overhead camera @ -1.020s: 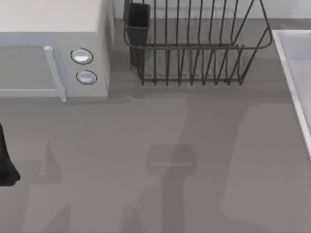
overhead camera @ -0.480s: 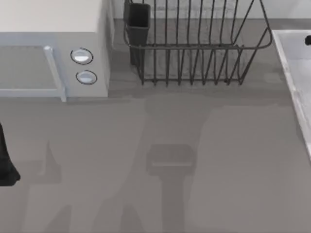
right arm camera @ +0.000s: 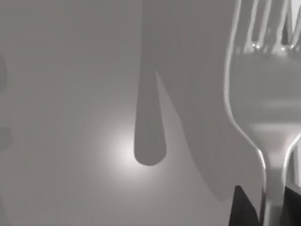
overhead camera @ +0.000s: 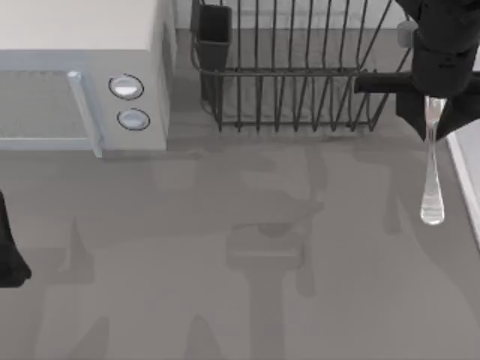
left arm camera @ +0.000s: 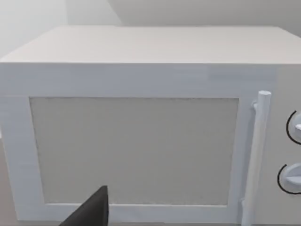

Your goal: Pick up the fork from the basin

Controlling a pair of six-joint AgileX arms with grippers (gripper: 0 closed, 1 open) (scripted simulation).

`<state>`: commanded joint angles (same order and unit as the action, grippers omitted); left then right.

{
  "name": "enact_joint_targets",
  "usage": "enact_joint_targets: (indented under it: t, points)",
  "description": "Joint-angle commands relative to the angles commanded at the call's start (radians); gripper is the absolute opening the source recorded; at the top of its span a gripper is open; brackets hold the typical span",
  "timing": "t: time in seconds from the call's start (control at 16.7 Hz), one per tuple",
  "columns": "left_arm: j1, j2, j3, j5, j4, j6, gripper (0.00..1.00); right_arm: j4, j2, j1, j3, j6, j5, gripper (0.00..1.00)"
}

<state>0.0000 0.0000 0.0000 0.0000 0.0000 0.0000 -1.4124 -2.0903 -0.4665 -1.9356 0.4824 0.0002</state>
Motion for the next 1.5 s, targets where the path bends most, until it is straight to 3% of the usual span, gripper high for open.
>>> enact_joint_targets:
  t: [0.3, 0.72, 1.2, 1.5]
  points:
    - [0.0, 0.0, 0.0, 0.0, 0.0, 0.0, 1.0, -0.008, 0.145, -0.189, 0.141, 0.189, 0.001, 0.0]
    - [0.0, 0.0, 0.0, 0.0, 0.0, 0.0, 1.0, 0.008, 0.144, -0.179, 0.162, 0.205, 0.02, 0.0]
    - [0.0, 0.0, 0.0, 0.0, 0.0, 0.0, 1.0, 0.356, 0.107, -0.196, 0.459, 0.201, 0.004, 0.0]
    - [0.0, 0.0, 0.0, 0.0, 0.0, 0.0, 1.0, 0.412, 0.099, -0.199, 0.514, 0.2, 0.001, 0.0]
